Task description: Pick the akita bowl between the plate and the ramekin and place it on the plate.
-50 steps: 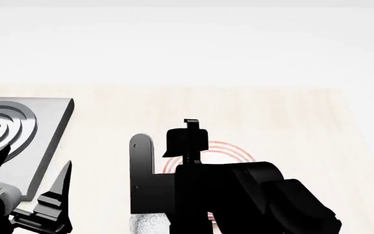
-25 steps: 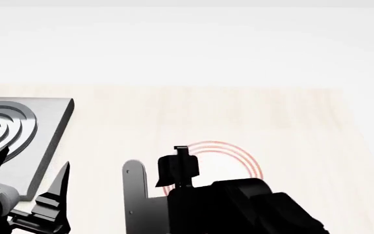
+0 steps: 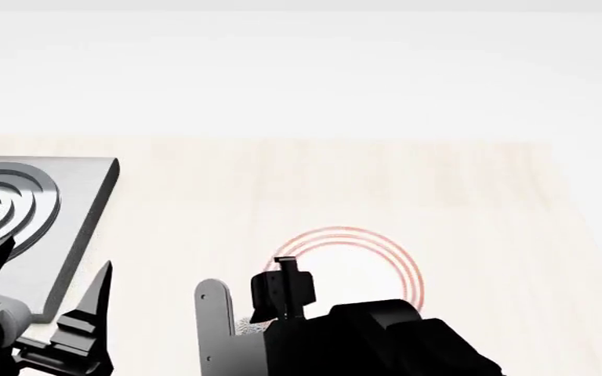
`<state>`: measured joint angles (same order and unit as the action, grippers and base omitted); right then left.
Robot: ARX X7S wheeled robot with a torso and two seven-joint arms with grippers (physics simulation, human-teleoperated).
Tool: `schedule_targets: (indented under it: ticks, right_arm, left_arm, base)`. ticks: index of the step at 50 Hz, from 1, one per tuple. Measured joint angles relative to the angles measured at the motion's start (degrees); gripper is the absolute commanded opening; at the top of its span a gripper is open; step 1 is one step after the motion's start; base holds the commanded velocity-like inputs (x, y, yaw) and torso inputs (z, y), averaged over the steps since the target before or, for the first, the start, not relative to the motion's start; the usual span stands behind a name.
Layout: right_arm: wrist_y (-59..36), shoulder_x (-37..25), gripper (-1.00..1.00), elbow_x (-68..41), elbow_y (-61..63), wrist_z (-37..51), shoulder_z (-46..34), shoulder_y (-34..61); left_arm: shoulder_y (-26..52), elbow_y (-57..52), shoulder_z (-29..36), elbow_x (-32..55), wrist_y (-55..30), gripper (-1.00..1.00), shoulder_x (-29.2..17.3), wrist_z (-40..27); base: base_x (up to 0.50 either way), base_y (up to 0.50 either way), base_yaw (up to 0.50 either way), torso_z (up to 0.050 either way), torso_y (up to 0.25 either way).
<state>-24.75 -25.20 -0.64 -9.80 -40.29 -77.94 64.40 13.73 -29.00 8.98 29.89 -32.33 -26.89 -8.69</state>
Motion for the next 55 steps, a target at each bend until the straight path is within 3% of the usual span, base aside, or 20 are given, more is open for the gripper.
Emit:
schedule_targets:
  ticks: [55]
  right_arm:
    - [8.7, 5.8, 1.0, 1.7, -14.4, 1.1, -3.0, -2.3]
  left_arm:
    - [-0.6, 0.8, 0.3, 0.1, 1.7, 1.0, -0.6, 0.2]
  base:
    - [0.0, 0.0, 0.0, 0.0, 0.0]
